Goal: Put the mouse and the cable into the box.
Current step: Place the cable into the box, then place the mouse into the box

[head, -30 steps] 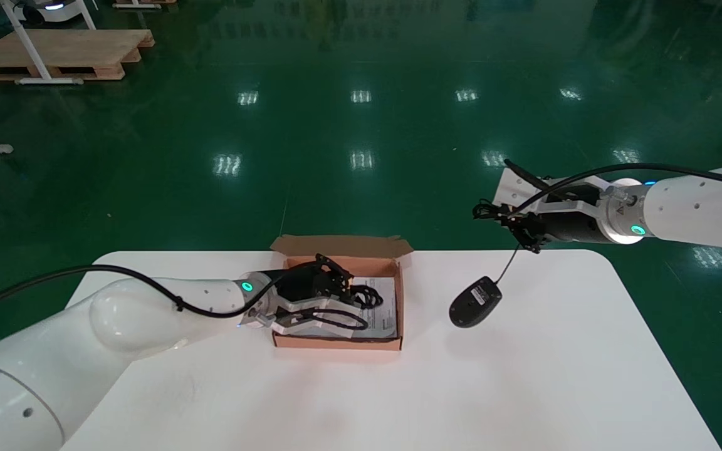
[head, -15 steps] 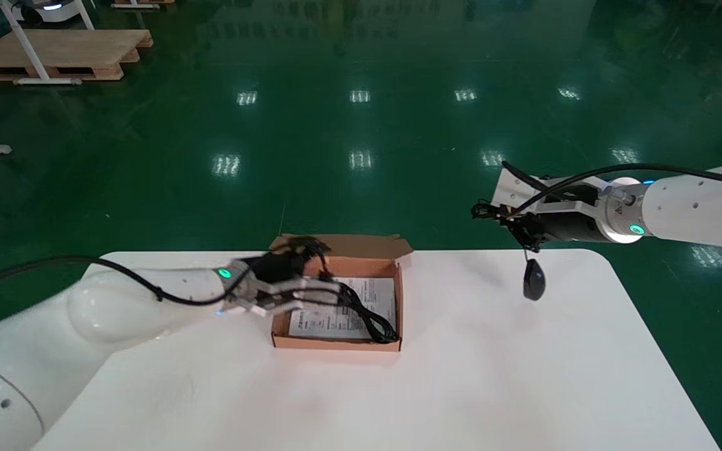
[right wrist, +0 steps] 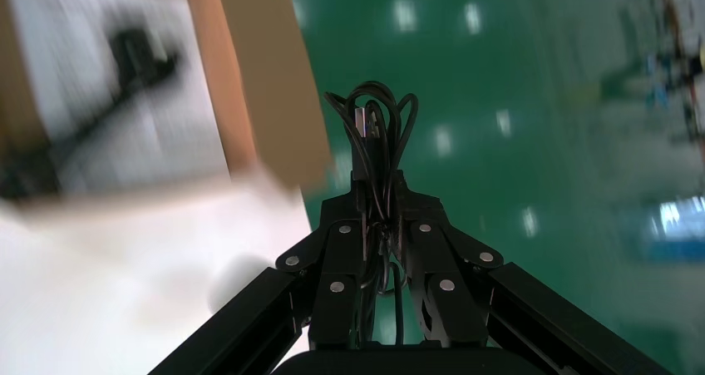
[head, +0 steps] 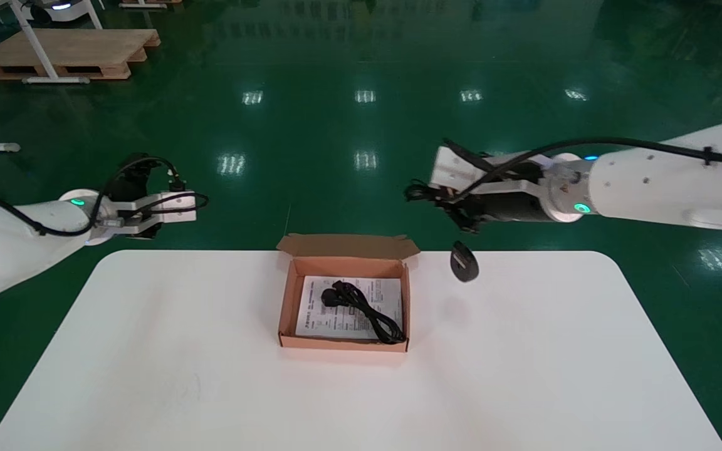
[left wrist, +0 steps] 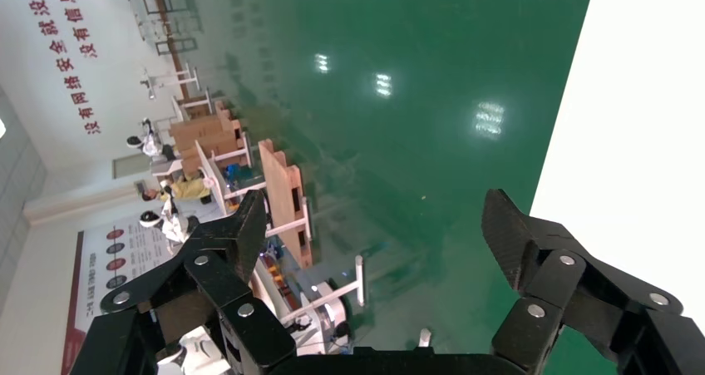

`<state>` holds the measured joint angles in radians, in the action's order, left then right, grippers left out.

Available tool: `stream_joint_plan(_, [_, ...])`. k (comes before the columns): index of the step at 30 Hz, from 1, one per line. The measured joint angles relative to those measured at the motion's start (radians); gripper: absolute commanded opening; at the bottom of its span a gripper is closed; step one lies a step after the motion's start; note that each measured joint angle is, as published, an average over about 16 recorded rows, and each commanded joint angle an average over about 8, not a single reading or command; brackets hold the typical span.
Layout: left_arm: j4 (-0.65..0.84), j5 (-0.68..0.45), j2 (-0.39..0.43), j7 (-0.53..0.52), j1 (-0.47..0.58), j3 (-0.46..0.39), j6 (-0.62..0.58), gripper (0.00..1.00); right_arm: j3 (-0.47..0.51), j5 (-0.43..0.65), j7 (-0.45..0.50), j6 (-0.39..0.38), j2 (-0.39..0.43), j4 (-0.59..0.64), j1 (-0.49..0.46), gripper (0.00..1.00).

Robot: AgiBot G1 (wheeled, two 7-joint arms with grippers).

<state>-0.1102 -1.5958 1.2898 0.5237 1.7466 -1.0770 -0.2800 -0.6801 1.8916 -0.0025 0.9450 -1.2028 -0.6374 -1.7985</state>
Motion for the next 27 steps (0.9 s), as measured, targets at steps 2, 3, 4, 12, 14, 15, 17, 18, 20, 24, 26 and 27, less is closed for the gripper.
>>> stream_joint_plan(2, [0.02,-0.008,0.005,-0.008,0.005,-0.005,0.008,1.0,0.003,-0.014,-0.005,0.006,-0.019,-0.01,-0.003,0.0])
stream_joint_plan(3, [0.029,-0.011,0.008,-0.011,0.007,-0.007,0.011,1.0,0.004,-0.022,-0.007,0.009,-0.03,-0.014,-0.003,0.0])
stream_joint_plan(4, [0.034,-0.013,0.012,-0.014,0.009,-0.008,0.012,1.0,0.004,-0.029,-0.01,0.013,-0.041,-0.017,-0.003,0.0])
stream_joint_plan(12, [0.048,-0.022,0.021,-0.027,0.014,-0.015,0.013,1.0,-0.033,-0.078,-0.033,0.036,-0.122,-0.065,0.022,0.0])
stream_joint_plan(14, [0.048,-0.023,0.021,-0.029,0.014,-0.016,0.013,1.0,-0.057,-0.092,-0.033,0.038,-0.136,-0.088,0.034,0.0])
stream_joint_plan(15, [0.048,-0.024,0.021,-0.03,0.014,-0.016,0.013,1.0,-0.071,-0.1,-0.031,0.038,-0.143,-0.1,0.04,0.0])
stream_joint_plan(17, [0.047,-0.025,0.021,-0.032,0.014,-0.017,0.013,1.0,-0.102,-0.116,-0.025,0.036,-0.153,-0.127,0.053,0.0])
stream_joint_plan(18, [0.047,-0.025,0.021,-0.033,0.014,-0.017,0.013,1.0,-0.119,-0.124,-0.02,0.033,-0.157,-0.14,0.059,0.0])
stream_joint_plan(20, [0.046,-0.026,0.021,-0.035,0.014,-0.018,0.013,1.0,-0.157,-0.139,-0.009,0.023,-0.161,-0.167,0.07,0.0])
stream_joint_plan(24, [0.045,-0.028,0.02,-0.039,0.013,-0.02,0.013,1.0,-0.238,-0.162,0.023,-0.015,-0.163,-0.206,0.088,0.0])
stream_joint_plan(26, [0.044,-0.029,0.02,-0.041,0.013,-0.021,0.013,1.0,-0.277,-0.169,0.043,-0.042,-0.164,-0.21,0.093,0.0])
stream_joint_plan(27, [0.044,-0.03,0.02,-0.042,0.013,-0.021,0.013,1.0,-0.296,-0.172,0.054,-0.057,-0.164,-0.207,0.095,0.0])
